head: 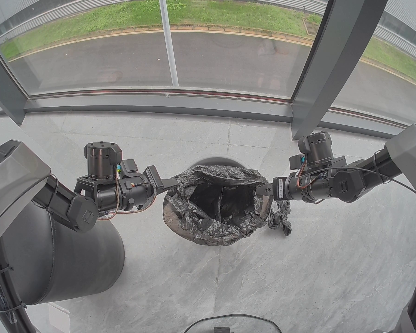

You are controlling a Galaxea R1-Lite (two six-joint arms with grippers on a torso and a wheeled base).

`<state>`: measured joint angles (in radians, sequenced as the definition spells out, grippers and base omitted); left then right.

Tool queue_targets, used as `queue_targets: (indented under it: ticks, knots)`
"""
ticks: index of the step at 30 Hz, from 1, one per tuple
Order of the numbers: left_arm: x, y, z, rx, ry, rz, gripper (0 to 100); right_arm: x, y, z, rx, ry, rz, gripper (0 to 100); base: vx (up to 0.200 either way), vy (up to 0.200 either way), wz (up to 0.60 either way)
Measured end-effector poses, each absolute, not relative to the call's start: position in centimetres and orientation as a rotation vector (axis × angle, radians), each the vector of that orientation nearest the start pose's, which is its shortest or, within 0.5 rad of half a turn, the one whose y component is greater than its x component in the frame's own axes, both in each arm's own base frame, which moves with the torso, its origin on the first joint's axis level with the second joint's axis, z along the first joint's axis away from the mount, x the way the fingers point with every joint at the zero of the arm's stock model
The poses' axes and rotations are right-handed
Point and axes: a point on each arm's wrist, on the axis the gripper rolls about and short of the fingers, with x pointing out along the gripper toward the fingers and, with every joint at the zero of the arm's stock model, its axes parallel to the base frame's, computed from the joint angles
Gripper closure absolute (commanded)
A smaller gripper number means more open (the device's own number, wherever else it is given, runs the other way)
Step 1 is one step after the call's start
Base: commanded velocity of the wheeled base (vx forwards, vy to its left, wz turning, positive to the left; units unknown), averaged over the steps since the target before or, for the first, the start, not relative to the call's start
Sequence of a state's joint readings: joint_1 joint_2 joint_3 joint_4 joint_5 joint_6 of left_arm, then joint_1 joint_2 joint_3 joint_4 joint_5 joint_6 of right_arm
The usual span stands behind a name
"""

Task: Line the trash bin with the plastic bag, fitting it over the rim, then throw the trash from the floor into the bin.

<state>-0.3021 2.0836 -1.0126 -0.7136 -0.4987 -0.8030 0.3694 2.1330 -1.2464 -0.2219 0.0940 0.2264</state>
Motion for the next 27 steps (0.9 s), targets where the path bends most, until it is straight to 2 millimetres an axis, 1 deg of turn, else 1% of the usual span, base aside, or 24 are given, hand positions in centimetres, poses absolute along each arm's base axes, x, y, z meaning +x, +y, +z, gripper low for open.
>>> queue_targets:
  ticks: [4, 7, 10, 13, 17, 21, 27]
  knots:
    - [36.8, -12.6, 11.2, -0.786, 0.661, -0.604, 100, 37.7, 14.9, 12.1, 0.126, 0.666, 0.382, 0, 0.0, 0.0, 0.0]
    - [36.6, -12.5, 11.4, -0.786, 0.656, -0.607, 100, 37.4, 15.1, 13.8, 0.116, 0.615, 0.405, 0, 0.0, 0.0, 0.0]
    - [36.5, -12.5, 11.6, -0.786, 0.652, -0.609, 100, 37.5, 15.9, 15.7, 0.077, 0.545, 0.445, 0, 0.0, 0.0, 0.0]
    - [36.4, -12.5, 11.8, -0.785, 0.648, -0.611, 100, 37.9, 17.1, 16.7, -0.007, 0.482, 0.495, 0, 0.0, 0.0, 0.0]
    - [36.3, -12.5, 12.1, -0.784, 0.642, -0.616, 100, 38.4, 19.7, 16.3, -0.123, 0.433, 0.567, 0, 0.0, 0.0, 0.0]
    - [36.2, -12.7, 12.5, -0.781, 0.631, -0.627, 100, 38.5, 22.6, 15.2, -0.179, 0.421, 0.631, 0, 0.0, 0.0, 0.0]
    - [36.3, -12.8, 13.1, -0.779, 0.602, -0.644, 100, 39.4, 25.0, 13.6, -0.206, 0.432, 0.66, 0, 0.0, 0.0, 0.0]
